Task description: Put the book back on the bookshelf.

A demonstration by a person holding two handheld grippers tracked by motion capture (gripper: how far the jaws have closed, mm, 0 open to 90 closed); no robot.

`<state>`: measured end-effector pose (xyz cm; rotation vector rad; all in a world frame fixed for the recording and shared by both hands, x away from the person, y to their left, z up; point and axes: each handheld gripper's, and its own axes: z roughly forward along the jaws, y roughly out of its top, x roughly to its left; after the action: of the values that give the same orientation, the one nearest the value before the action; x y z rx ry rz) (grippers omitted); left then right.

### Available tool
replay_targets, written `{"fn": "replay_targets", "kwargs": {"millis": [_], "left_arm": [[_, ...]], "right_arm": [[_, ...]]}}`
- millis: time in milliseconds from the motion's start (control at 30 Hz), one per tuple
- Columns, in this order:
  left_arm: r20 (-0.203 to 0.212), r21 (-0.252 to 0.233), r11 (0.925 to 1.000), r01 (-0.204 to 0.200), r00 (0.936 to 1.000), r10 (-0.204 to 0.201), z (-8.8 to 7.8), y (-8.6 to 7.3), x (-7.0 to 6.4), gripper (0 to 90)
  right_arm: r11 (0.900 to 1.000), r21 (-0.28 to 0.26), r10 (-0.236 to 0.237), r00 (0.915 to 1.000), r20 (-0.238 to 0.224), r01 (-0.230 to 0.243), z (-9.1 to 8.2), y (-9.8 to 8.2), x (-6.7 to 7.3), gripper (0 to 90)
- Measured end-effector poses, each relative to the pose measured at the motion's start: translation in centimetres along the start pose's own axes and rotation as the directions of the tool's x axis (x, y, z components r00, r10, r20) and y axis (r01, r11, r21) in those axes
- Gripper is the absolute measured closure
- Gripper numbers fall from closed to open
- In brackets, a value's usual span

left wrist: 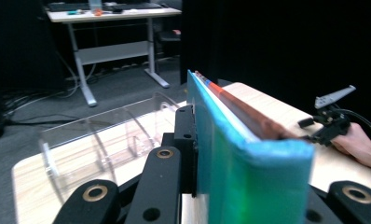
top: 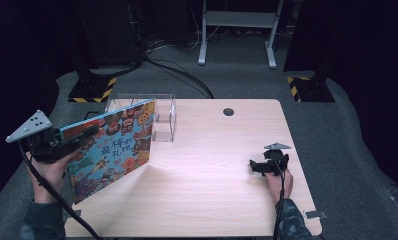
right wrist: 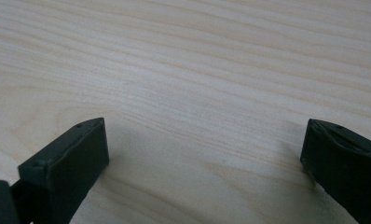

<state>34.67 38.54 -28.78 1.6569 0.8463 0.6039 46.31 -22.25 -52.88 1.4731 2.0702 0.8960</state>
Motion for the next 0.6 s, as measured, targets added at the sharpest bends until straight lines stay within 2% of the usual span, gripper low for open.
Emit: {"fn": "replay_targets", "kwargs": {"millis": [67,367,600], "left_arm": [[-0.029,0.000,1.0000,0.005,0.9996,-0.005,-0.5,-0.2,0.4,80.8],[-0.087,-0.026,0.9990,0.037,0.9954,-0.039,-1.2,-0.5,1.7,80.8],[-0.144,-0.045,0.9975,0.054,0.9877,-0.060,-2.1,-0.5,2.5,80.8]], "right_arm": [[1.000,0.000,0.000,1.0000,0.000,0.000,0.0,0.0,0.0,0.2],[1.000,0.002,0.000,1.0000,0.003,0.000,0.0,0.0,0.0,0.2],[1.000,0.001,-0.002,1.0000,0.002,0.002,0.0,0.0,0.0,0.2]]}}
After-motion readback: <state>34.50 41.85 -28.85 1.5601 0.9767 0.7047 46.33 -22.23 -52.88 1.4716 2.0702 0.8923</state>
